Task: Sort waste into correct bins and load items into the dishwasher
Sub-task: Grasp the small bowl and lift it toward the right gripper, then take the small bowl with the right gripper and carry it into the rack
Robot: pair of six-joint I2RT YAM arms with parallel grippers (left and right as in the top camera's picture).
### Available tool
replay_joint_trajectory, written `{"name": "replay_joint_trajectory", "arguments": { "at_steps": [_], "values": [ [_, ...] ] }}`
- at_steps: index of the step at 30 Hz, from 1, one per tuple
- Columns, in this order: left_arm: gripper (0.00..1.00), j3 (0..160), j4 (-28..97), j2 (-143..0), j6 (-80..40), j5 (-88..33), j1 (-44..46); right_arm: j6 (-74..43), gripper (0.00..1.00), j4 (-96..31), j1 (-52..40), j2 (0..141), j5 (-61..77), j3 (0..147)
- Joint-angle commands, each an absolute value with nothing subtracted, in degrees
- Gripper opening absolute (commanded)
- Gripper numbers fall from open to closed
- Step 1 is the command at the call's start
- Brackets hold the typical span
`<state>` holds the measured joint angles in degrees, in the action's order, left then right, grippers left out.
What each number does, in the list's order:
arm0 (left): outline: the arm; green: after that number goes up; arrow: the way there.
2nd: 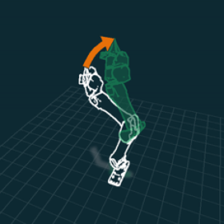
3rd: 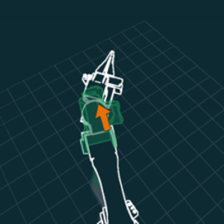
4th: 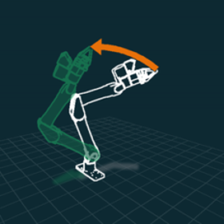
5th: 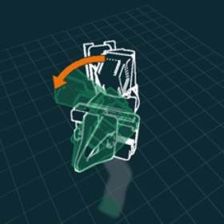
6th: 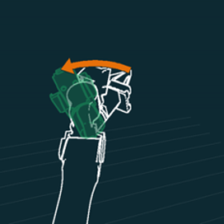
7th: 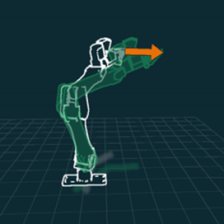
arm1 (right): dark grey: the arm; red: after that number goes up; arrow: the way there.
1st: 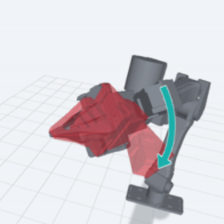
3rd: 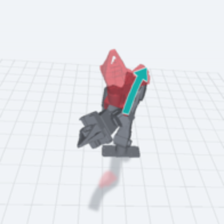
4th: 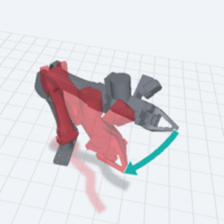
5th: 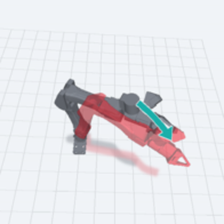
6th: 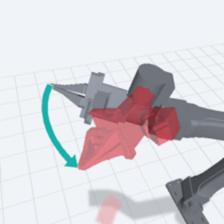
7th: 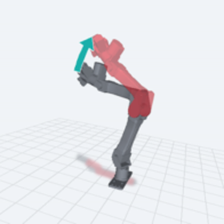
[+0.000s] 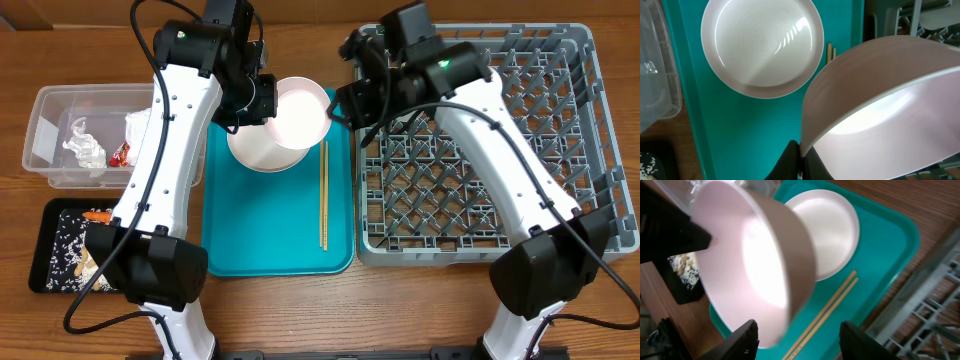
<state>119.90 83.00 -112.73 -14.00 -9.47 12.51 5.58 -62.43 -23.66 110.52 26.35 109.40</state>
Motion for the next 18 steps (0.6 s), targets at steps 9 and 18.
{"name": "replay_joint_trajectory", "arguments": {
  "at_steps": [9, 18],
  "values": [
    [0.04, 120.81, 83.4, -112.38, -13.67, -11.9, 12.45, 5.52, 0.41, -61.41, -25.12, 109.82, 27.05, 110.98],
    [0.07, 120.81, 83.74, -112.38, -11.75, -15.07, 12.45, 5.5, 0.04, -60.2, -25.12, 110.69, 26.26, 110.98]
  ]
}}
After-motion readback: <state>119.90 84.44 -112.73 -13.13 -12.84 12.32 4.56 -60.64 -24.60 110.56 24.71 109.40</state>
